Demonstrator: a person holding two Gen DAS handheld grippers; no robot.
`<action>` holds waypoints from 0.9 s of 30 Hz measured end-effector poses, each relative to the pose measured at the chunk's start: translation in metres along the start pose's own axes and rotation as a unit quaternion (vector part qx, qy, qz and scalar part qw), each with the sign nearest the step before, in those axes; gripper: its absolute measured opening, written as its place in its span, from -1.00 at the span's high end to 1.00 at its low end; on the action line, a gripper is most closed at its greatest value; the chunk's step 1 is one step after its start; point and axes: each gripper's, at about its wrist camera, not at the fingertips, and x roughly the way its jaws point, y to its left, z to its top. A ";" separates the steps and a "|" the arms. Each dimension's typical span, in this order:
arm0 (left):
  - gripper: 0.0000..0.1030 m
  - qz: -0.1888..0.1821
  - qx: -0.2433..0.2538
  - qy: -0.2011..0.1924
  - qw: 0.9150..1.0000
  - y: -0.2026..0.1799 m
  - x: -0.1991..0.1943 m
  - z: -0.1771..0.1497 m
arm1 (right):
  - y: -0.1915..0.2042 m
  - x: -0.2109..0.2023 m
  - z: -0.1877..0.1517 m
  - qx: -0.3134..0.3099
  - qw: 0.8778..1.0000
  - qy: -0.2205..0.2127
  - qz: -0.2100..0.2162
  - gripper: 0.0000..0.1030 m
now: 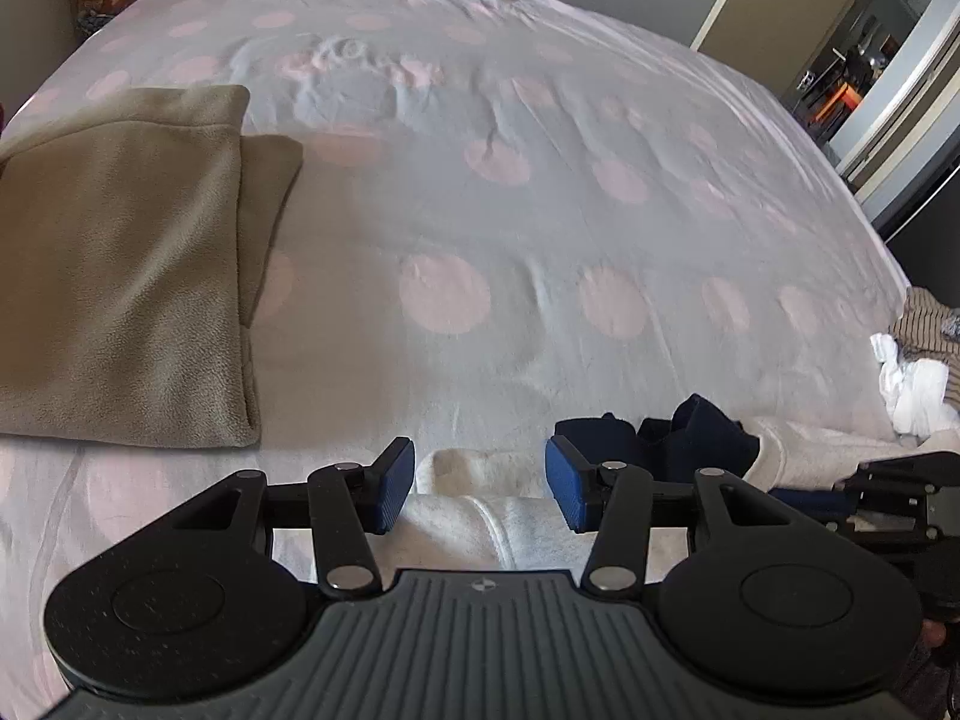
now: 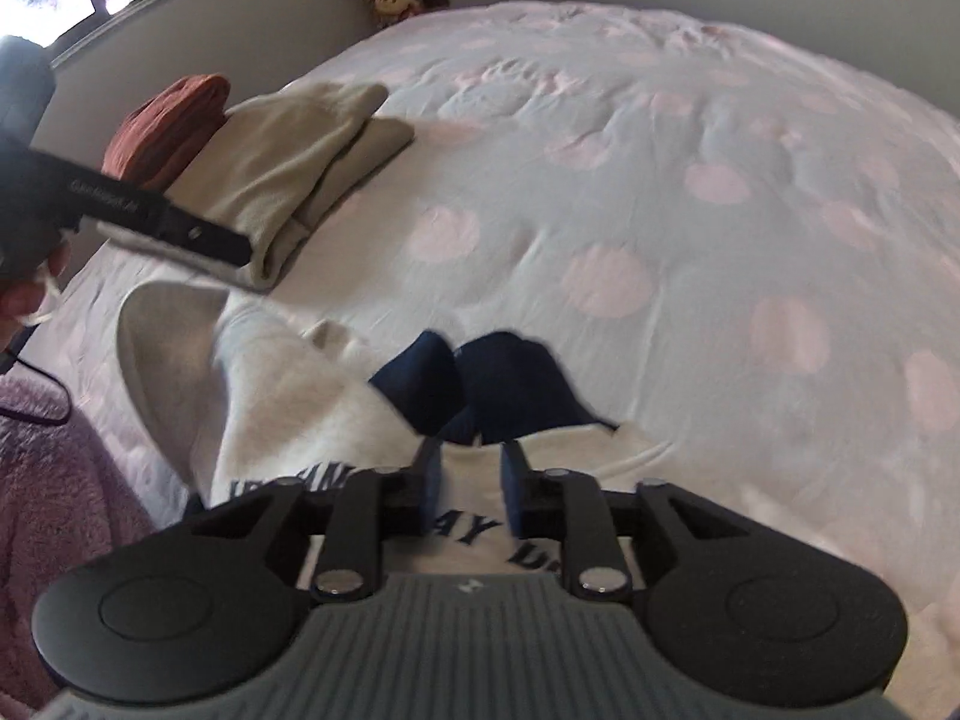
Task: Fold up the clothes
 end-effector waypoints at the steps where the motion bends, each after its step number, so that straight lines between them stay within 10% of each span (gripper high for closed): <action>1: 0.11 0.001 0.010 0.012 1.000 -0.005 0.007 -0.002 | 0.004 0.002 -0.007 0.000 1.000 0.011 0.014 0.81; 14: 0.22 0.025 0.122 0.234 0.964 -0.030 0.064 -0.078 | 0.017 0.021 -0.095 0.019 0.995 0.089 0.035 0.81; 21: 0.22 0.016 0.121 0.261 0.957 -0.028 0.059 -0.077 | 0.019 0.014 -0.099 0.012 0.996 0.080 0.036 0.79; 27: 0.21 -0.023 0.126 0.160 0.979 -0.034 0.022 -0.059 | 0.016 0.009 -0.105 0.022 0.996 0.069 0.044 0.74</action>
